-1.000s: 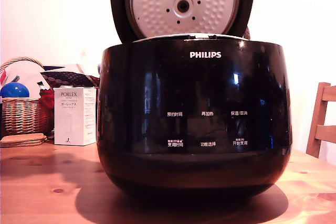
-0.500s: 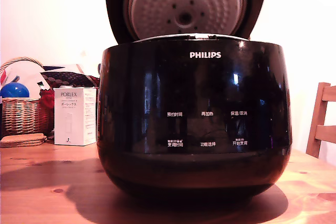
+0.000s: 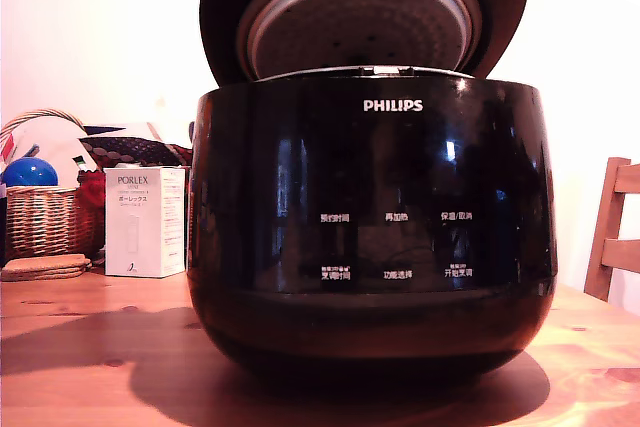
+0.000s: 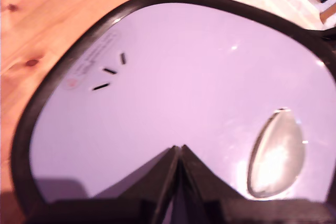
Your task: Close the rice cooker by pressing the lid down with medium force
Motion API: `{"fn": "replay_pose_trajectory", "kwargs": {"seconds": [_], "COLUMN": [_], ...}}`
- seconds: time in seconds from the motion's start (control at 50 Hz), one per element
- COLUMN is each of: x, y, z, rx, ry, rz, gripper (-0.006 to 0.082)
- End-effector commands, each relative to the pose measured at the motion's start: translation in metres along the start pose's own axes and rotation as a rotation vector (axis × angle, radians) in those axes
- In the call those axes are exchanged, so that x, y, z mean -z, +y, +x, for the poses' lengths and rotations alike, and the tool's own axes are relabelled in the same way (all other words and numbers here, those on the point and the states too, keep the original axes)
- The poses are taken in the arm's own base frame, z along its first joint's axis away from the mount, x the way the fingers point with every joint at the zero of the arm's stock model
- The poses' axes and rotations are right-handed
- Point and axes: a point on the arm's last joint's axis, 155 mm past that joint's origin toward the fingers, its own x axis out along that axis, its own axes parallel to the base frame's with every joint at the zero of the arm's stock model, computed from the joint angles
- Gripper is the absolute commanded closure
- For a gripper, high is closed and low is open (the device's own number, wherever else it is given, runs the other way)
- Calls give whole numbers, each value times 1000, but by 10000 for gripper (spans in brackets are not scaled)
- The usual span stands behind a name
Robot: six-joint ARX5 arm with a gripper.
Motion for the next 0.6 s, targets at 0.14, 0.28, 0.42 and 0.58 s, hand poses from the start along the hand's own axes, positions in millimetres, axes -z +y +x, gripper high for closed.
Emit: {"fn": "replay_pose_trajectory", "kwargs": {"seconds": [0.14,0.28,0.42,0.58], "x": [20,25,34,50], "y": [2,7,10,17], "z": [-1,1,7,18], "rx": [-36,-63,-70,-86], "ry": [-34,-89,-126,-156], "rz": [-5,-7,-13,-8], "gripper": [791,791,791,791]}}
